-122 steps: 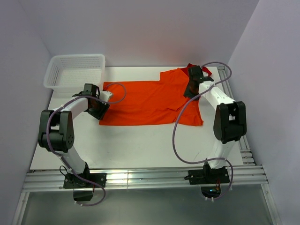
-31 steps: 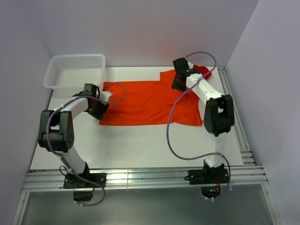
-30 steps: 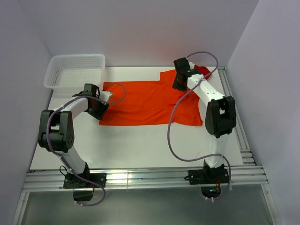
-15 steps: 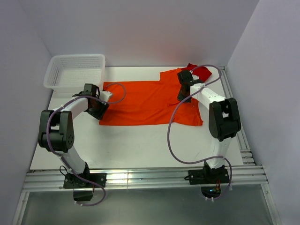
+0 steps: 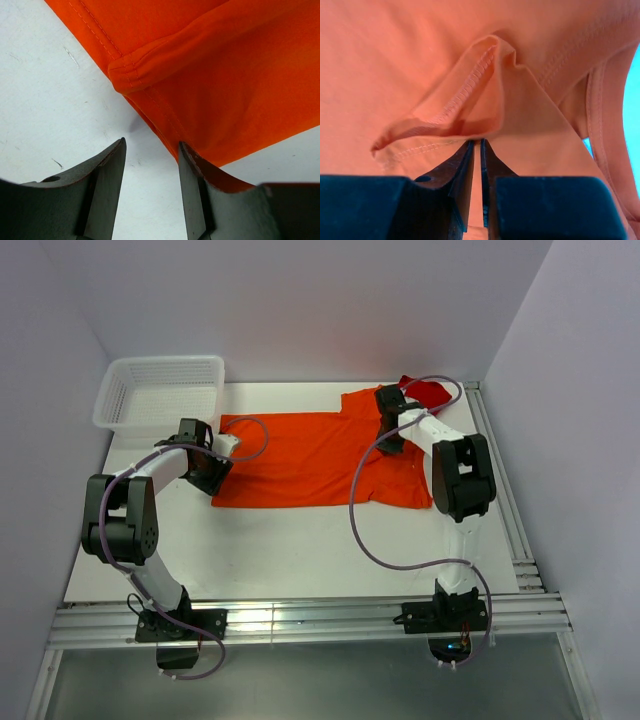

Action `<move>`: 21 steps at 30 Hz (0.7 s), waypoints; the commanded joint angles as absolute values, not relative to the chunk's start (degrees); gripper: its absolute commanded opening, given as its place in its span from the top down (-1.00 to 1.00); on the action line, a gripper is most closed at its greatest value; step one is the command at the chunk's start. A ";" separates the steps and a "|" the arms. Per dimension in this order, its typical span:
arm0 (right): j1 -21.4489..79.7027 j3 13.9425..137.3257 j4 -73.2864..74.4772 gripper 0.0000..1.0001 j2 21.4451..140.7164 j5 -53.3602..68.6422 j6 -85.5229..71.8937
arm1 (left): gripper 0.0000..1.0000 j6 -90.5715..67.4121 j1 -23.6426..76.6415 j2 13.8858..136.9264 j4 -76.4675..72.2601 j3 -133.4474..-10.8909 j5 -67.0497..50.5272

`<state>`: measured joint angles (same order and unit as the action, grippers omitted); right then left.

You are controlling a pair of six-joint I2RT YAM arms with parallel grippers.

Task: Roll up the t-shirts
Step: Fold the tshirt

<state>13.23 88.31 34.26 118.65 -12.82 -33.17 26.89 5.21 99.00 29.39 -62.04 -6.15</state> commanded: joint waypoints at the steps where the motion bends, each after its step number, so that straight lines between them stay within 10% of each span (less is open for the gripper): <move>1: 12.66 92.37 34.54 0.65 119.44 -13.80 -32.17 | -0.03 27.16 5.01 98.35 29.27 -62.75 -6.33; 21: 12.48 94.14 34.45 0.00 115.43 -12.04 -30.94 | -0.17 27.16 3.43 95.63 31.20 -64.25 -9.75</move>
